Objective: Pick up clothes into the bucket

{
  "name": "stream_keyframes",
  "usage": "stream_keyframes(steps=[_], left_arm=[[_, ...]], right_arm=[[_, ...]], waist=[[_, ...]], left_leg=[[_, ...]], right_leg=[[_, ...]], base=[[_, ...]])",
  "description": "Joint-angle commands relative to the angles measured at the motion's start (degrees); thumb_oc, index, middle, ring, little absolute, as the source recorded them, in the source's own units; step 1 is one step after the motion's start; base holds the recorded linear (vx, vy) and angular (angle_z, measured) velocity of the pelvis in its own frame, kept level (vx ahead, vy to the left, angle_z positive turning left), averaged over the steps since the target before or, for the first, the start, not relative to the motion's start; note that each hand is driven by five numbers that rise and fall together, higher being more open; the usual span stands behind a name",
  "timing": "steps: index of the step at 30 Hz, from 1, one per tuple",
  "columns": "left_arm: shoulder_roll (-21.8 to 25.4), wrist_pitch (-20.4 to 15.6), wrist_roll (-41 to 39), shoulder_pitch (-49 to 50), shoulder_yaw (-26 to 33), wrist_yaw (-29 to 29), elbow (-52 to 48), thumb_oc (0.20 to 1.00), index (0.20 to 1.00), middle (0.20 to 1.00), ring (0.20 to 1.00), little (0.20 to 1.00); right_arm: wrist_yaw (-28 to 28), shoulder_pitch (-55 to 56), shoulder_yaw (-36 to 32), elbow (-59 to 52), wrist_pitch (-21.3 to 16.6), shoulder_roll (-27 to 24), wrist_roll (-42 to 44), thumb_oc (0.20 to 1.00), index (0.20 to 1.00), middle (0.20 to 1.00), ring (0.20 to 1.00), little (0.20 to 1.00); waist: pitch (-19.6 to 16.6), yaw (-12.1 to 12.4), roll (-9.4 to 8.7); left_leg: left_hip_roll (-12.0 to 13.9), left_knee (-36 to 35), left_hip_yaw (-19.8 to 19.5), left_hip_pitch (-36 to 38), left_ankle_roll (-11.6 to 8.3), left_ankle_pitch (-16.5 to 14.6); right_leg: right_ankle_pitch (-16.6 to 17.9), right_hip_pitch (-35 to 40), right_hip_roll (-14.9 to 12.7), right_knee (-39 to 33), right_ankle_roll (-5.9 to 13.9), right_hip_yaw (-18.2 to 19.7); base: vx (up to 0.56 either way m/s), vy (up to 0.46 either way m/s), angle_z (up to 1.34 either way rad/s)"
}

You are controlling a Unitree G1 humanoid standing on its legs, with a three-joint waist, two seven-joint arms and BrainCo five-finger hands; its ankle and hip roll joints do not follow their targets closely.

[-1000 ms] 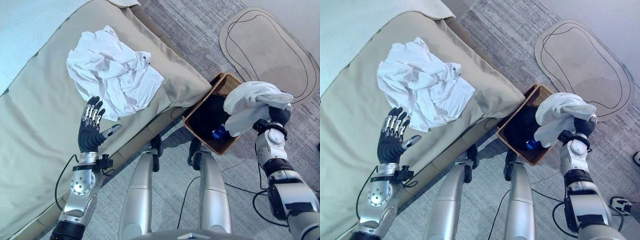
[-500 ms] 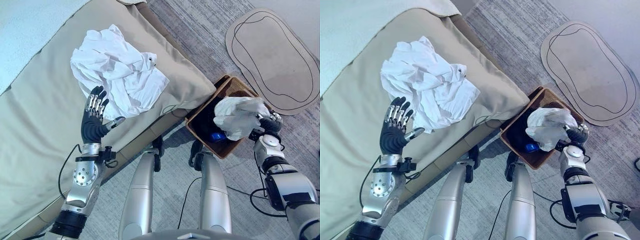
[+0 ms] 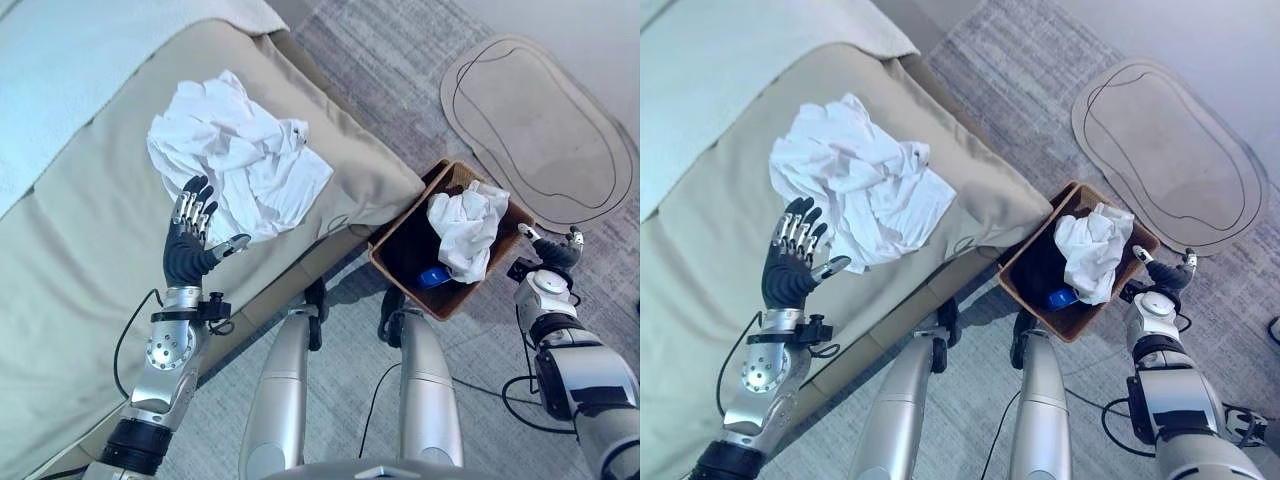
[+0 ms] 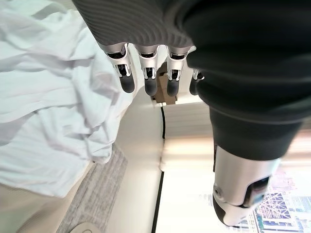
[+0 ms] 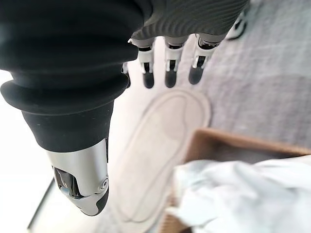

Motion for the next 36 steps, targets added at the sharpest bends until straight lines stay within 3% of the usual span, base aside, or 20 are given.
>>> stream_keyframes(steps=[1, 2, 4, 9, 11, 13, 14, 17, 18, 24, 27, 31, 36], left_arm=[[-2.4, -1.9, 1.9, 0.8, 2.7, 1.6, 2.9, 1.000, 1.000, 1.000, 1.000, 1.000], [-2.4, -1.9, 1.9, 0.8, 2.7, 1.6, 2.9, 1.000, 1.000, 1.000, 1.000, 1.000], [-3.7, -1.4, 2.9, 0.7, 3.5, 2.1, 5.9, 1.000, 1.000, 1.000, 1.000, 1.000], [-6.4, 0.1, -1.1, 0.8, 4.8, -0.8, 11.0, 1.000, 1.000, 1.000, 1.000, 1.000], [-5.4, 1.1, 2.2, 2.1, 5.6, -1.8, 11.6, 1.000, 1.000, 1.000, 1.000, 1.000], [-5.0, 1.2, 3.7, 2.3, 5.9, -1.8, 12.3, 1.000, 1.000, 1.000, 1.000, 1.000], [-4.2, 1.1, 6.0, 1.5, 5.5, -0.9, 14.2, 1.000, 1.000, 1.000, 1.000, 1.000], [-4.0, 1.3, 8.6, 0.0, 5.7, 0.6, 15.8, 1.000, 1.000, 1.000, 1.000, 1.000], [-3.1, 1.3, 11.1, -1.4, 5.8, 2.2, 16.6, 1.000, 1.000, 1.000, 1.000, 1.000], [-1.9, 1.7, 17.0, -6.9, 6.0, 8.1, 21.5, 1.000, 1.000, 1.000, 1.000, 1.000], [0.7, 6.2, 25.3, -11.8, 6.5, 13.0, 25.0, 1.000, 1.000, 1.000, 1.000, 1.000], [2.7, 8.7, 29.5, -16.9, 6.7, 16.2, 28.4, 1.000, 1.000, 1.000, 1.000, 1.000], [8.8, 13.5, 37.0, -24.9, 6.6, 20.5, 31.0, 1.000, 1.000, 1.000, 1.000, 1.000]], right_arm=[[-0.4, 7.5, -0.4, -11.7, -4.5, 1.1, -3.3, 1.000, 1.000, 1.000, 1.000, 1.000], [-0.5, 7.7, -0.4, -12.0, -4.4, 1.2, -3.4, 1.000, 1.000, 1.000, 1.000, 1.000], [1.9, 15.9, -1.3, -23.4, -5.4, 3.2, -5.3, 1.000, 1.000, 1.000, 1.000, 1.000], [7.2, 28.5, -1.6, -33.4, -5.3, 5.8, -9.2, 1.000, 1.000, 1.000, 1.000, 1.000], [11.7, 33.8, -1.2, -38.2, -5.5, 7.6, -7.7, 1.000, 1.000, 1.000, 1.000, 1.000], [13.2, 35.7, -1.3, -40.3, -5.7, 8.3, -6.8, 1.000, 1.000, 1.000, 1.000, 1.000], [14.4, 37.3, -1.0, -42.5, -6.2, 8.8, -5.3, 1.000, 1.000, 1.000, 1.000, 1.000], [15.3, 37.8, -0.8, -45.0, -6.4, 9.4, -5.2, 1.000, 1.000, 1.000, 1.000, 1.000], [15.6, 38.2, -1.0, -46.0, -6.6, 10.3, -4.5, 1.000, 1.000, 1.000, 1.000, 1.000], [14.9, 36.1, 0.2, -44.9, -6.5, 11.2, -4.7, 1.000, 1.000, 1.000, 1.000, 1.000], [14.8, 34.6, 2.0, -44.9, -5.9, 10.4, -5.4, 1.000, 1.000, 1.000, 1.000, 1.000], [14.3, 33.1, 2.6, -45.1, -5.7, 9.8, -5.7, 1.000, 1.000, 1.000, 1.000, 1.000], [13.6, 31.4, 3.3, -46.1, -5.9, 8.1, -6.0, 1.000, 1.000, 1.000, 1.000, 1.000]], waist=[[-3.8, -2.9, -0.21], [-3.7, -2.9, -0.22], [-3.7, -3.9, -0.73], [-4.5, -5.3, -1.69], [-4.2, -5.3, -3.17], [-4.0, -5.5, -3.64], [-3.1, -5.6, -3.52], [-2.7, -6.2, -3.35], [-2.4, -6.7, -3.89], [-1.1, -6.4, -4.78], [-0.1, -6.8, -5.40], [0.5, -7.3, -5.91], [2.7, -7.9, -6.51]], left_leg=[[5.2, -4.7, -5.0, 4.9, -3.08, 1.0], [5.2, -4.8, -5.1, 5.1, -3.08, 1.1], [5.6, -8.2, -6.1, 9.0, -3.64, 2.5], [7.8, -14.5, -7.6, 19.1, -4.39, 4.4], [8.3, -11.6, -7.7, 22.3, -4.93, 3.3], [8.4, -11.7, -7.4, 23.0, -4.95, 3.3], [8.1, -15.9, -7.8, 23.7, -4.95, 5.5], [6.2, -18.2, -6.2, 23.4, -3.59, 5.6], [5.2, -15.7, -5.1, 21.3, -3.28, 4.9], [4.8, -11.1, -2.9, 17.1, -2.81, 3.0], [4.9, -9.8, -2.4, 14.2, -3.05, 2.9], [5.0, -9.0, -2.4, 11.7, -3.24, 3.0], [5.4, -5.6, -3.1, 5.8, -3.41, 2.7]], right_leg=[[11.4, 5.9, -1.3, -14.5, 5.58, 1.3], [11.4, 6.2, -1.3, -14.6, 5.57, 1.2], [11.5, 10.4, -1.0, -16.8, 5.62, 0.1], [11.6, 21.9, 0.8, -22.9, 5.39, -2.7], [11.5, 27.6, 1.5, -25.3, 5.22, -2.8], [11.8, 28.7, 1.5, -26.4, 5.30, -2.9], [12.5, 27.4, 1.2, -25.8, 6.04, -2.3], [13.4, 24.1, -0.1, -23.7, 6.79, -0.9], [13.8, 22.2, -1.5, -23.2, 7.12, 0.4], [15.0, 18.6, -3.3, -23.0, 7.82, 2.4], [15.8, 16.7, -3.8, -23.5, 8.11, 2.5], [16.1, 14.4, -3.7, -23.4, 8.15, 2.7], [15.4, 9.7, -3.7, -20.7, 8.00, 2.4]], base=[[0.01, -0.061, -0.02], [0.02, -0.106, 0.04], [0.04, -0.108, 0.12], [0.12, -0.127, 0.17], [0.12, -0.058, -0.03], [0.00, 0.053, -0.20], [-0.06, 0.193, -0.20], [-0.06, 0.204, -0.12], [-0.06, 0.237, -0.04], [-0.04, 0.153, -0.20], [-0.03, 0.070, -0.11], [-0.02, 0.033, -0.04], [-0.02, 0.000, -0.02]])
